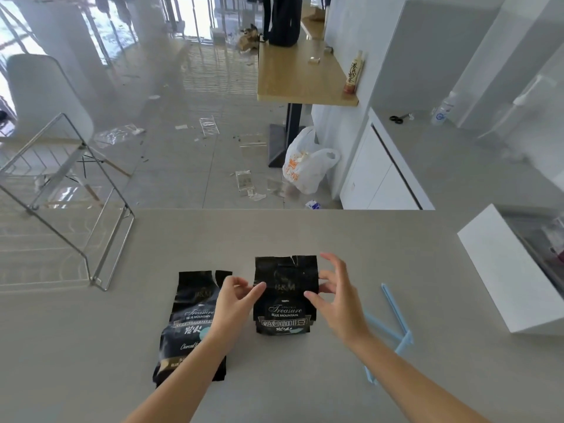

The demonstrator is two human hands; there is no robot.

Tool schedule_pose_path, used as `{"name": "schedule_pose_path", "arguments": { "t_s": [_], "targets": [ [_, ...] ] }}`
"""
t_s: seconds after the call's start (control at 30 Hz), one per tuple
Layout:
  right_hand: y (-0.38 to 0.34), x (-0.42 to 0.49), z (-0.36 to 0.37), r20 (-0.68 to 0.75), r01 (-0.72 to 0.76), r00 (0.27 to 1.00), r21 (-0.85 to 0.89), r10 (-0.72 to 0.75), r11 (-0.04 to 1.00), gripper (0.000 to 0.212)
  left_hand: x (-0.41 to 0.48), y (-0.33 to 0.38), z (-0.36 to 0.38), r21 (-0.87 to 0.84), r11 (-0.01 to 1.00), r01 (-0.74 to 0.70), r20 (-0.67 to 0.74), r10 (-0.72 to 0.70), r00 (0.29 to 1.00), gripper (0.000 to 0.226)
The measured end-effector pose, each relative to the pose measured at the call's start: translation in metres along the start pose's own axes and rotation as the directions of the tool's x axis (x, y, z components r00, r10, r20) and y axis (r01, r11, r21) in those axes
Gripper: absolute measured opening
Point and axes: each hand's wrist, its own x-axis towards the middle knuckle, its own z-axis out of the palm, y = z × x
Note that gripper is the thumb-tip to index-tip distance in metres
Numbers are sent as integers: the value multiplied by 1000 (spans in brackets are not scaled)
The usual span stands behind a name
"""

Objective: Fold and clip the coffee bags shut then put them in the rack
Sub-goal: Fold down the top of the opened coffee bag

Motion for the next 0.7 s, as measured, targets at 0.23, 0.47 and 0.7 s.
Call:
{"name": "schedule_pose_path", "arguments": {
  "t_s": [0.23,0.47,0.7],
  "targets": [
    [7,2,-1,195,17,980,-230,29,973,29,4,-11,2,412,855,-315,195,256,947,35],
    [-10,13,6,274,3,959,-275,76,961,16,2,1,10,317,844,-433,321,334,886,12],
    [-15,15,15,191,181,974,-345,-120,921,7,2,6,2,242,907,-346,218,296,930,23]
  ]
}}
